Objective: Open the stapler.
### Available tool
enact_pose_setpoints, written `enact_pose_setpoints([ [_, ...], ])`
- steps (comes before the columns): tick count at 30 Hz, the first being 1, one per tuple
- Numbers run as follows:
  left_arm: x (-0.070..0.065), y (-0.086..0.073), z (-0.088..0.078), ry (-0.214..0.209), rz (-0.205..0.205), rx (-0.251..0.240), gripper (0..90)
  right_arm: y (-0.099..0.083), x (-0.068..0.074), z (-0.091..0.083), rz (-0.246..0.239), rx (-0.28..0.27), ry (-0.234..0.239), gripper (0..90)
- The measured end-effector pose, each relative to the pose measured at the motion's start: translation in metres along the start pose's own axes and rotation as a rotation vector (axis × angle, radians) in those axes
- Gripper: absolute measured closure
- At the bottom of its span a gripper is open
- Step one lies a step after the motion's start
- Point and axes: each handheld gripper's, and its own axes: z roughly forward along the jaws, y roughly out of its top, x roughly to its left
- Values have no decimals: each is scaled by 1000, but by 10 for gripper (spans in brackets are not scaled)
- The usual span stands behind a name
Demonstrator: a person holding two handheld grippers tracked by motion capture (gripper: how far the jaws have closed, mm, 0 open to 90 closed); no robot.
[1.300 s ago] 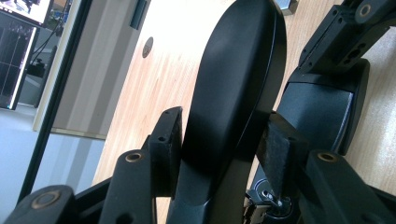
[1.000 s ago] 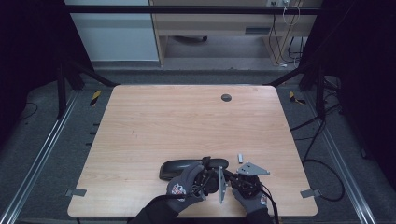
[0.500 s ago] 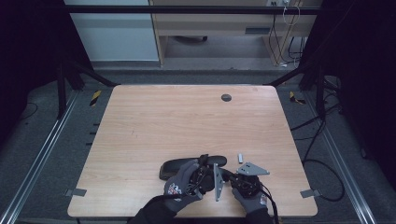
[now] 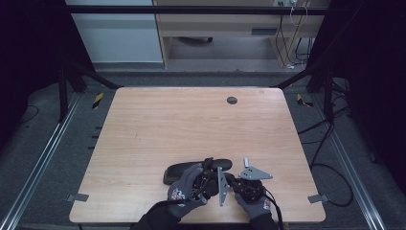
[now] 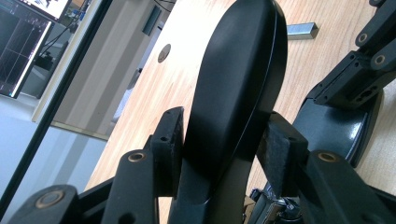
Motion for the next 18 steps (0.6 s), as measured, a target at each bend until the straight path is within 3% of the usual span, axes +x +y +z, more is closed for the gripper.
enact_pose_setpoints([
  [7, 8, -1, -5, -1, -20, -9, 539, 0, -1, 0, 20, -3, 2, 900],
  [18, 24, -7, -17, 14, -97, -55, 554, 0, -1, 0, 23, -2, 4, 900],
])
